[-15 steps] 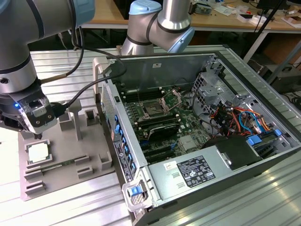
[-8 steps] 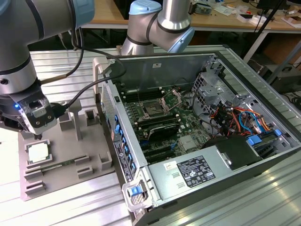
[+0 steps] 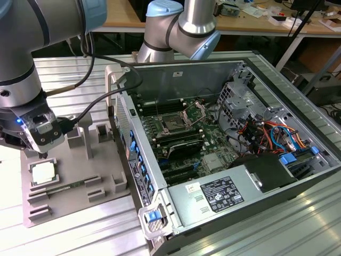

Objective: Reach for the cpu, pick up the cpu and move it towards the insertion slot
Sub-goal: 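Reach for the cpu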

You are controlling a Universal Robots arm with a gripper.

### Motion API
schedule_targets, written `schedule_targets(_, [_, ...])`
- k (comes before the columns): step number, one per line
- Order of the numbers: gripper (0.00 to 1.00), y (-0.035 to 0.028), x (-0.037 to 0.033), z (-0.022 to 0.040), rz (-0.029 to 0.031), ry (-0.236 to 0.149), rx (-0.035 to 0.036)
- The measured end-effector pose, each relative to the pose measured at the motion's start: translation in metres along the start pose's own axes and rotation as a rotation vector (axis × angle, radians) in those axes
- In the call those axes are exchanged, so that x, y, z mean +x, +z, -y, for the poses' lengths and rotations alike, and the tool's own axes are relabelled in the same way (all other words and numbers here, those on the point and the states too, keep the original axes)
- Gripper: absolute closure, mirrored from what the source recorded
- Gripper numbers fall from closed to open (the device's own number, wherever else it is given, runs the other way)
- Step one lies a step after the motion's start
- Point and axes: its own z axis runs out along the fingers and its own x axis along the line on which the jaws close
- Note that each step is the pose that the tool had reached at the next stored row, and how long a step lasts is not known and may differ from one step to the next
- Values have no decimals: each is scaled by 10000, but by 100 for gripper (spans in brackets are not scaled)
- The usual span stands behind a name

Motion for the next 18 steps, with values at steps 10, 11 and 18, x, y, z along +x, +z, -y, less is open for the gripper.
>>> schedule_targets(10, [89, 22, 6, 1, 0, 0, 0])
schedule_targets(11, [89, 25, 7, 1, -1, 0, 0])
schedule_targets(18, [89, 42, 11, 2, 0, -1, 0])
